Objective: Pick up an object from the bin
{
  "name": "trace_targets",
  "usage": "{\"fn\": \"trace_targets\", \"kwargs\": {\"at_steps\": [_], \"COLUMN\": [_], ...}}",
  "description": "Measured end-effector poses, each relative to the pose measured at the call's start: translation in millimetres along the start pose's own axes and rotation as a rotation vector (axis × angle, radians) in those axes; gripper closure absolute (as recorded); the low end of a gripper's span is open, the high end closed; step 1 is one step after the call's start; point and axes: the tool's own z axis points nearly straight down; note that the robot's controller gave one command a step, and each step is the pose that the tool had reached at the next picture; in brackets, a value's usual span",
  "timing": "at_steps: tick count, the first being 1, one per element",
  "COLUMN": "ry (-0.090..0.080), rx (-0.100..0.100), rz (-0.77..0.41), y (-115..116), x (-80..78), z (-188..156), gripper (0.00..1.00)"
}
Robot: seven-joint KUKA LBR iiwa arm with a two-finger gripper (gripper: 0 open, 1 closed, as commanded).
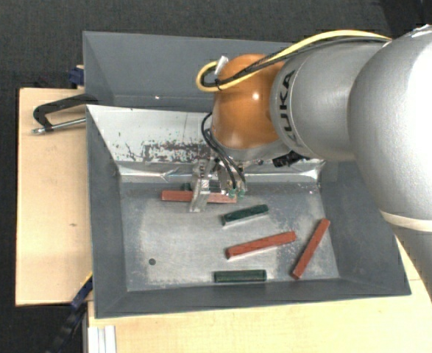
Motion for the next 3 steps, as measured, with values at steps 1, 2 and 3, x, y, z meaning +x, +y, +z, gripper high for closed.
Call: {"fn": "trace_targets", "kwargs": {"at_steps": [1,2,3], "ry": [-0.002,-0.004,-0.006], "rx": [0.0,-0.001,-0.001], "rz": [0.0,0.0,0.0], "y": [0,1,1], "x": [-0.6,-1.1,-1.5], "z": [-15,-29,-40], "gripper": [1.0,1.0,1.0]}}
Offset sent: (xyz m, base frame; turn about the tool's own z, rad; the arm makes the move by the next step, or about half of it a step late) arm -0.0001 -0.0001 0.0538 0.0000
